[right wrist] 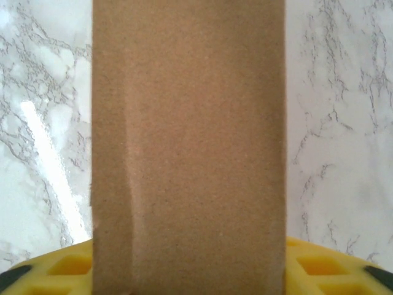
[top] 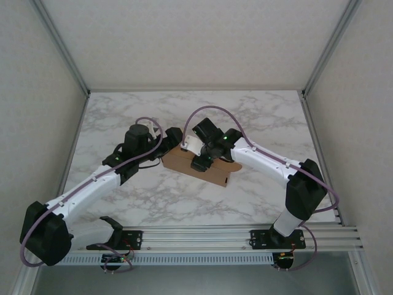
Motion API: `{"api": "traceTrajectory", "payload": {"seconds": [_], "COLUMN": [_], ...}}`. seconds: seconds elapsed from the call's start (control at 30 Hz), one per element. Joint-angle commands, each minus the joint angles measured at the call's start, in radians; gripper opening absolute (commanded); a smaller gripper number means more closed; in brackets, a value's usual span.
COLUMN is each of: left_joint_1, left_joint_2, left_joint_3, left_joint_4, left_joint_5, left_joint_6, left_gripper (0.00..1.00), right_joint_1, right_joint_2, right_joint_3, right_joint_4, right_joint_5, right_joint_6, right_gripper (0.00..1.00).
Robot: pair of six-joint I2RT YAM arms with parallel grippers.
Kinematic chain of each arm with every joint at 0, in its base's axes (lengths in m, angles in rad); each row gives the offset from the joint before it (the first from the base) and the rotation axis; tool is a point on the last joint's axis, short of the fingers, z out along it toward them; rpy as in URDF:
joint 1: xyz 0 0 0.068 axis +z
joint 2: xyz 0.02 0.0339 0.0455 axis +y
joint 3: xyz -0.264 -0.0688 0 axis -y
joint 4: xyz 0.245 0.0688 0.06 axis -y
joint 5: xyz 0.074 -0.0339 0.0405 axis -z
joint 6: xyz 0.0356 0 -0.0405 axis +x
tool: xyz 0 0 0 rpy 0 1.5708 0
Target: Fold the paper box
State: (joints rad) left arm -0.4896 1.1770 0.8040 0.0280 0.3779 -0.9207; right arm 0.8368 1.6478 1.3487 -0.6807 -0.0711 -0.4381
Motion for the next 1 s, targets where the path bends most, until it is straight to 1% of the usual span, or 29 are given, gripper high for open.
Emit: {"api": "traceTrajectory", "payload": {"seconds": [0.0,0.03,0.1,0.2,0.27,0.33,0.4,0.43,0.47,0.53,0.57,0.6,0.67,0.7,0.77,0.83,0.97], "left_joint_1": [-0.007,-0.007,-0.007,-0.007,-0.007,-0.009,-0.009,-0.009,-0.009,-0.010,-0.011,-0.012,-0.013,-0.014,-0.015,-0.015,-0.017], "left_joint_2": [0.039,0.043,0.049,0.056,0.058,0.060,0.061,0.061,0.061,0.061,0.062,0.061,0.062,0.063,0.062,0.059,0.061], "left_joint_3": [-0.015,-0.013,-0.012,-0.007,0.002,0.010,0.015,0.015,0.015,0.017,0.017,0.018,0.024,0.028,0.033,0.035,0.035], "left_joint_4": [-0.099,-0.103,-0.105,-0.114,-0.128,-0.137,-0.149,-0.149,-0.151,-0.154,-0.154,-0.157,-0.165,-0.171,-0.181,-0.186,-0.192], "left_joint_5": [-0.025,-0.030,-0.035,-0.040,-0.050,-0.060,-0.071,-0.072,-0.073,-0.073,-0.074,-0.076,-0.078,-0.079,-0.084,-0.083,-0.075], "left_joint_6": [0.001,0.001,0.001,0.010,0.018,0.029,0.035,0.037,0.039,0.042,0.044,0.046,0.055,0.062,0.073,0.075,0.076], "left_gripper": [0.90,0.90,0.90,0.90,0.90,0.90,0.91,0.91,0.91,0.91,0.91,0.91,0.91,0.91,0.91,0.91,0.91], "right_joint_1": [-0.020,-0.027,-0.043,-0.056,-0.062,-0.064,-0.066,-0.069,-0.070,-0.070,-0.071,-0.076,-0.077,-0.079,-0.084,-0.117,-0.135], "right_joint_2": [-0.022,-0.039,-0.080,-0.149,-0.196,-0.235,-0.272,-0.287,-0.308,-0.362,-0.395,-0.429,-0.464,-0.464,-0.458,-0.454,-0.499], "right_joint_3": [-0.011,-0.013,-0.013,-0.026,-0.049,-0.065,-0.078,-0.079,-0.086,-0.115,-0.125,-0.130,-0.114,-0.088,-0.034,-0.007,-0.059], "right_joint_4": [0.045,0.054,0.072,0.096,0.117,0.112,0.087,0.065,0.045,0.037,0.027,0.018,-0.032,-0.092,-0.205,-0.292,-0.328], "right_joint_5": [-0.043,-0.053,-0.083,-0.087,-0.041,0.034,0.165,0.203,0.236,0.313,0.321,0.303,0.335,0.337,0.300,0.238,0.169], "right_joint_6": [0.046,0.060,0.091,0.149,0.194,0.240,0.317,0.347,0.374,0.427,0.467,0.514,0.637,0.708,0.847,0.990,1.247], "right_gripper": [0.77,0.81,0.86,0.89,0.89,0.88,0.84,0.81,0.77,0.64,0.61,0.58,0.51,0.51,0.52,0.49,0.45]}}
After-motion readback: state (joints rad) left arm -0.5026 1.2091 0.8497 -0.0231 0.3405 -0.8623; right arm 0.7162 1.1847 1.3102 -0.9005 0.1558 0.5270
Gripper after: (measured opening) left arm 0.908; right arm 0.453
